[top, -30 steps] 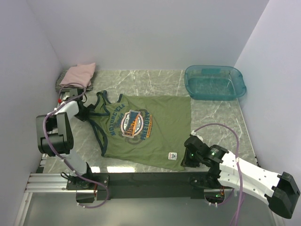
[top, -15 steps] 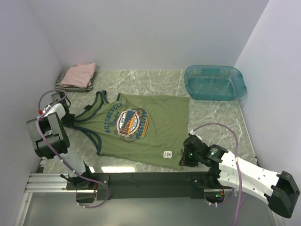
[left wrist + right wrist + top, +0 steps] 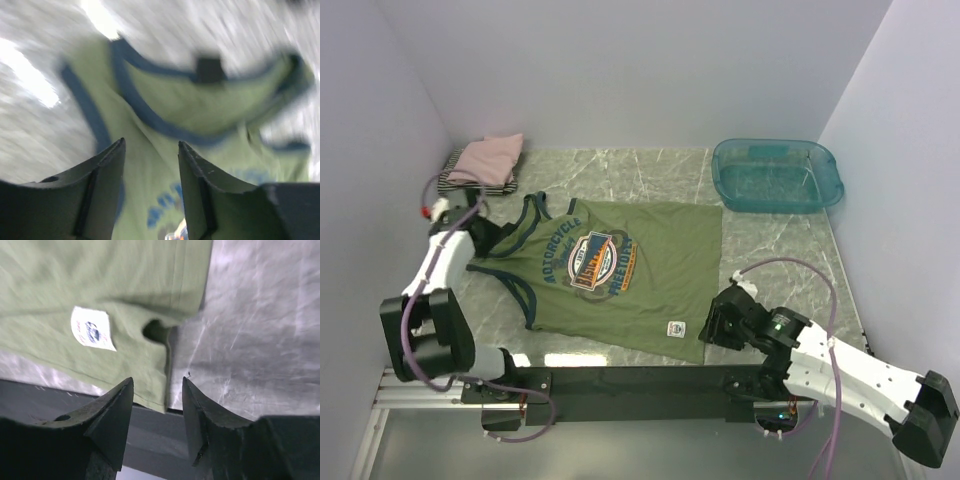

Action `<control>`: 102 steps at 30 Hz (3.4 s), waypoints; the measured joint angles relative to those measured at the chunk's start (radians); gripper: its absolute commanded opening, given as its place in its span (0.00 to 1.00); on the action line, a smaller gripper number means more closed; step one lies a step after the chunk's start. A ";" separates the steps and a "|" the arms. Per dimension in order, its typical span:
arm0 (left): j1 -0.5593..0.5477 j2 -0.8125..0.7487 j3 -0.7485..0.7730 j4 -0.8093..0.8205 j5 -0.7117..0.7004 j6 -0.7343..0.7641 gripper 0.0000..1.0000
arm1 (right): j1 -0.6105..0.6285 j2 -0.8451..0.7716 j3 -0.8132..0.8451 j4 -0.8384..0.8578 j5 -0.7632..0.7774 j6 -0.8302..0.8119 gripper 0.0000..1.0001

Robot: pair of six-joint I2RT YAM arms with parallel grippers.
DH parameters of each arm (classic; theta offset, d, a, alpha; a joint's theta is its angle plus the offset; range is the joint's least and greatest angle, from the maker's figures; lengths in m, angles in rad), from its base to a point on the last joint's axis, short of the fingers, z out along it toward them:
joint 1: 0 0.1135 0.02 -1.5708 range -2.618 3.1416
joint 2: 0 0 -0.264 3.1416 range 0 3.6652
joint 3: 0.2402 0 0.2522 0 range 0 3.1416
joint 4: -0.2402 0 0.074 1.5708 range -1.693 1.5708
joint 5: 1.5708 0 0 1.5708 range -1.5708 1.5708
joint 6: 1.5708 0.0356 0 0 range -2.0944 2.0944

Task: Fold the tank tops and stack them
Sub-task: Flatten the tank top out

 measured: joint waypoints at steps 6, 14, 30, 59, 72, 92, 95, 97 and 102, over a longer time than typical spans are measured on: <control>-0.277 -0.106 -0.065 -0.037 -0.014 -0.011 0.41 | -0.003 0.039 0.098 -0.019 0.146 0.035 0.49; -0.530 -0.204 -0.169 -0.147 -0.013 -0.076 0.21 | -0.006 0.140 0.109 0.015 0.175 0.035 0.34; -0.773 -0.167 -0.229 -0.294 -0.011 -0.258 0.18 | -0.003 0.092 0.038 0.072 0.047 0.027 0.40; -0.779 -0.096 -0.178 -0.397 0.012 -0.185 0.28 | 0.133 0.088 -0.003 0.025 -0.040 0.074 0.41; -0.779 -0.096 -0.178 -0.390 0.011 -0.174 0.28 | 0.134 0.114 -0.013 0.043 -0.028 0.088 0.34; -0.778 -0.090 -0.154 -0.386 0.010 -0.159 0.28 | 0.134 0.130 -0.013 0.055 -0.012 0.092 0.00; -0.774 -0.087 -0.153 -0.386 0.009 -0.158 0.28 | 0.134 0.114 -0.004 0.024 -0.002 0.088 0.00; -0.764 -0.082 -0.153 -0.385 0.010 -0.154 0.28 | 0.134 0.091 0.009 -0.001 0.004 0.085 0.00; -0.725 -0.065 -0.153 -0.367 0.014 -0.132 0.27 | 0.134 0.035 0.040 -0.051 0.007 0.076 0.00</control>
